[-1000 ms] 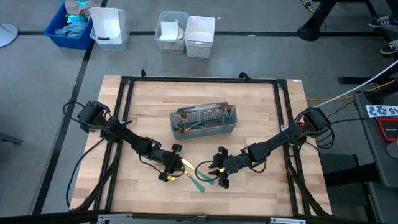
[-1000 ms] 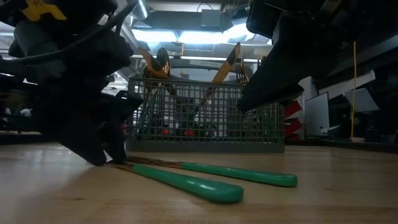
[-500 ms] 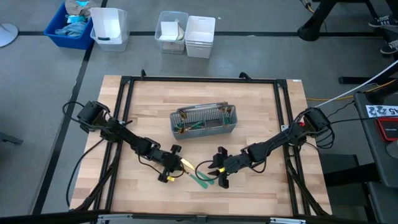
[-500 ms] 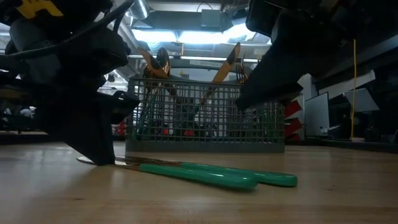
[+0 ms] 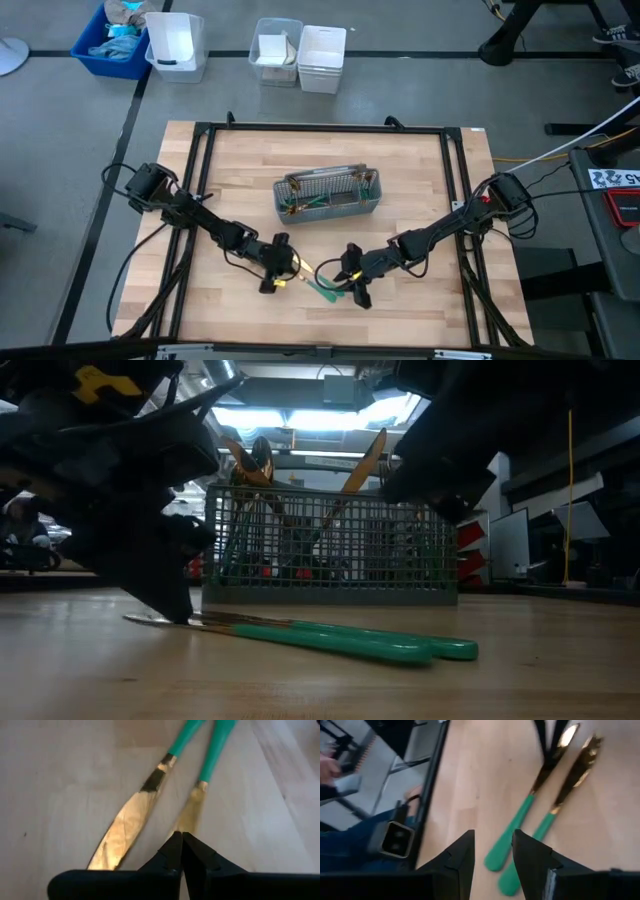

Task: Sort silverware
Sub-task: Put the green knife in the gray silverware basket

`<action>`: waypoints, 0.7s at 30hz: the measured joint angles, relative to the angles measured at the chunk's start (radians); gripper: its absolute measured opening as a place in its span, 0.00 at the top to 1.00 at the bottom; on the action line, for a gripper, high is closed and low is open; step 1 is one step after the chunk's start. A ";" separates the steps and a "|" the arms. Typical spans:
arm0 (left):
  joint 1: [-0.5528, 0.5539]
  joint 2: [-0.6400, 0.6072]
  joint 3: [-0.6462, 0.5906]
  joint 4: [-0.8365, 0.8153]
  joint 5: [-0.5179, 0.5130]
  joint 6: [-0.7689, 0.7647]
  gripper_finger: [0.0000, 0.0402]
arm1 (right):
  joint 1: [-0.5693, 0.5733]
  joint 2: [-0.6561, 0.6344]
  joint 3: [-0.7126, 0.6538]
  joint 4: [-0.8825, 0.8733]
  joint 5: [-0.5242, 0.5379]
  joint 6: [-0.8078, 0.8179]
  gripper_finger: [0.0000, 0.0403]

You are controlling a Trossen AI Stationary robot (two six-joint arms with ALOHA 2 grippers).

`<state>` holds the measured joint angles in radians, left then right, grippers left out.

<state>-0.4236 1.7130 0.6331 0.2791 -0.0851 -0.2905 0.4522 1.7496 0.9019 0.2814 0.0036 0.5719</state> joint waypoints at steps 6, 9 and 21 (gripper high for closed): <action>0.002 0.000 0.000 0.016 -0.055 -0.098 0.99 | 0.014 0.000 0.005 -0.003 -0.044 0.007 0.67; 0.002 0.001 0.000 0.043 -0.060 -0.103 0.99 | 0.022 0.000 0.006 -0.037 -0.050 0.007 0.67; -0.016 0.005 0.001 0.348 -0.063 0.095 0.97 | 0.026 0.000 0.006 -0.051 -0.076 0.005 0.67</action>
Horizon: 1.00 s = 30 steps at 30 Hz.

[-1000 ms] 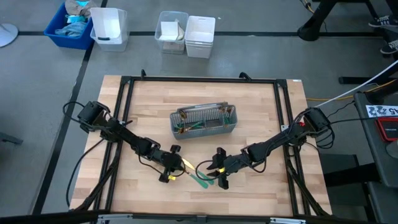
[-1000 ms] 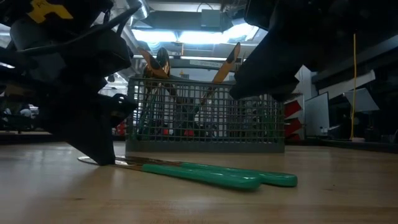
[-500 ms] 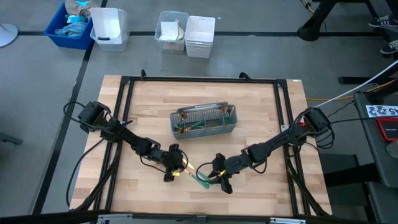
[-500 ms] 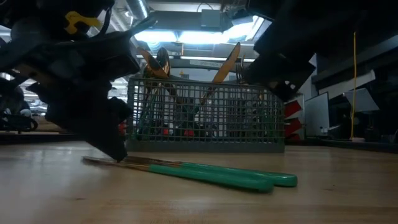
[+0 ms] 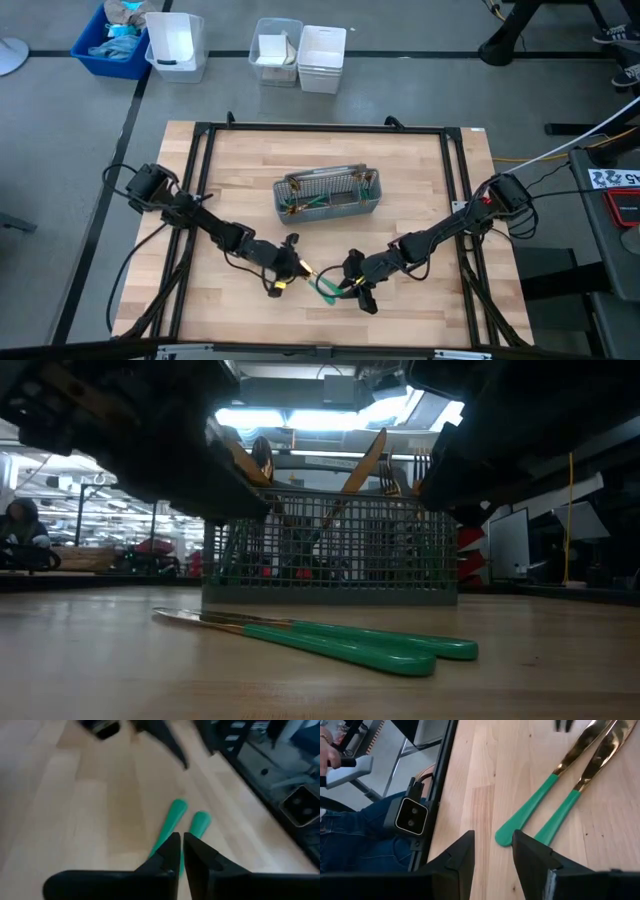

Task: Sort silverware
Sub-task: Put the green knife in the gray silverware basket

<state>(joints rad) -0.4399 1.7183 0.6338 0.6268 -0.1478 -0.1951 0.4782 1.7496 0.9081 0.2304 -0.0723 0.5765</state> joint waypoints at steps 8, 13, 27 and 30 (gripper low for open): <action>-0.009 0.037 0.052 0.023 -0.001 0.012 0.77 | 0.000 0.000 0.000 -0.001 0.000 -0.005 0.67; -0.020 0.157 0.155 -0.039 0.057 0.137 0.73 | 0.000 0.000 0.000 -0.003 0.009 -0.005 0.67; 0.024 0.209 0.212 -0.292 0.077 0.090 0.81 | -0.001 0.000 0.000 -0.017 0.011 -0.005 0.67; 0.024 0.223 0.212 -0.289 0.076 0.099 0.81 | 0.000 0.000 0.000 -0.021 0.011 -0.006 0.67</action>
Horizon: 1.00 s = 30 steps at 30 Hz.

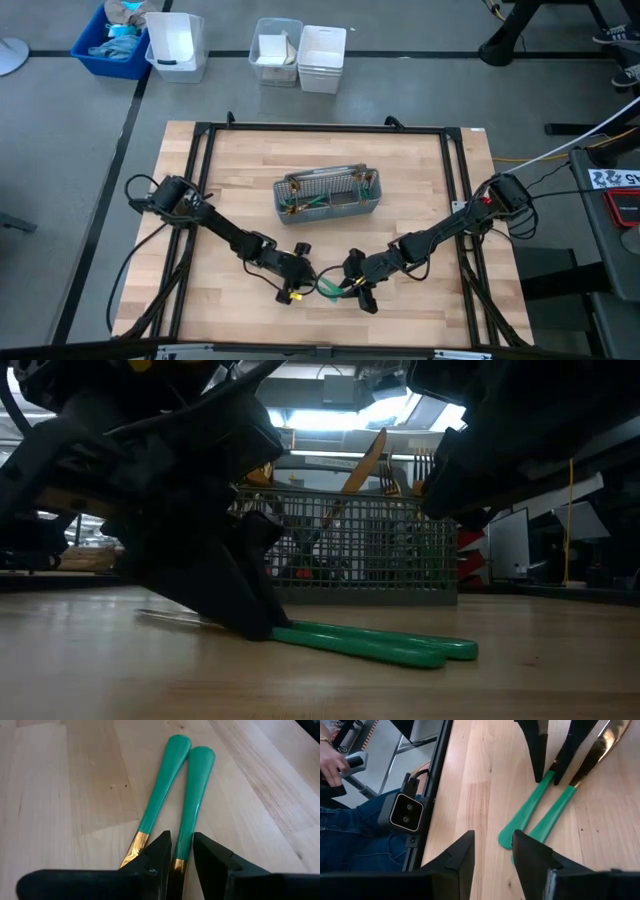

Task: Sort silverware
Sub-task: Put the green knife in the gray silverware basket

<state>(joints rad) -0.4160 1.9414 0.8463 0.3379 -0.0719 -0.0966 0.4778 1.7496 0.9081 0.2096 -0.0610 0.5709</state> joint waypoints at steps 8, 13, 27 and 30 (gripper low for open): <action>-0.001 0.027 0.000 0.004 -0.045 -0.024 0.86 | -0.001 0.000 0.000 -0.002 0.024 -0.005 0.67; 0.022 0.027 -0.001 0.022 -0.050 -0.076 0.93 | -0.001 0.000 0.000 -0.002 0.088 -0.057 0.67; 0.104 0.034 -0.003 0.107 -0.085 -0.153 0.89 | 0.000 0.000 0.000 -0.084 0.155 -0.108 0.67; 0.125 0.034 -0.003 0.109 -0.087 -0.186 0.89 | 0.000 0.000 0.000 -0.130 0.167 -0.107 0.67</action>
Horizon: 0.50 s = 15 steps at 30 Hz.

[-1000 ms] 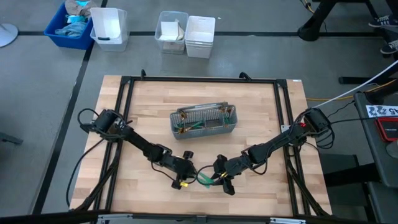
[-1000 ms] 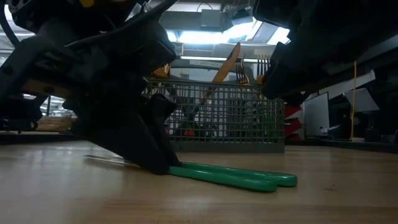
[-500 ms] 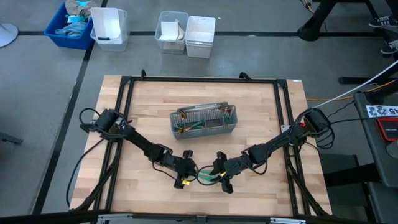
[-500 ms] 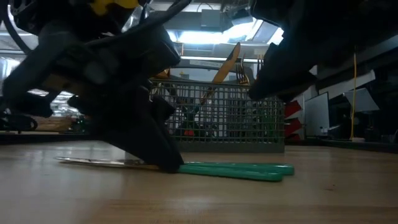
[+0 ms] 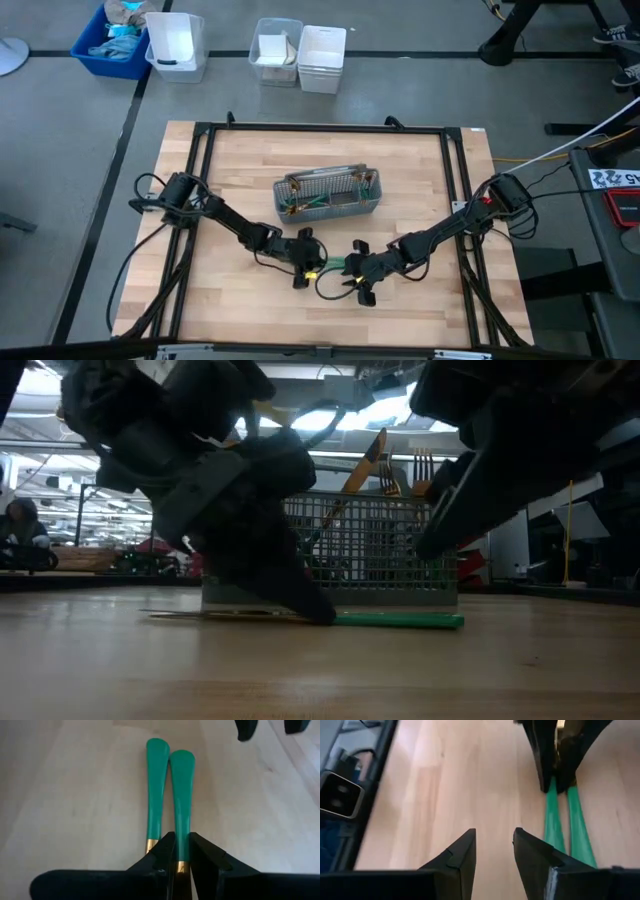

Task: Sort silverware
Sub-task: Put the green knife in the gray silverware basket

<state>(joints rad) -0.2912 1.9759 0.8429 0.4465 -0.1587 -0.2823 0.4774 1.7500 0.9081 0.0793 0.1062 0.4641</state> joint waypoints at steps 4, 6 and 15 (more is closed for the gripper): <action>0.020 0.000 0.000 0.003 0.001 -0.001 0.89 | 0.000 0.000 0.000 -0.032 0.017 0.003 0.67; 0.024 0.000 0.000 0.004 0.001 0.000 0.89 | 0.000 0.001 0.000 -0.041 0.017 0.018 0.66; 0.024 -0.001 0.000 0.007 0.002 -0.007 0.89 | -0.013 0.001 0.000 -0.109 0.172 0.036 0.47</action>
<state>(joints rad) -0.2668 1.9747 0.8429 0.4534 -0.1566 -0.2898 0.4645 1.7508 0.9081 -0.0296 0.2781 0.5003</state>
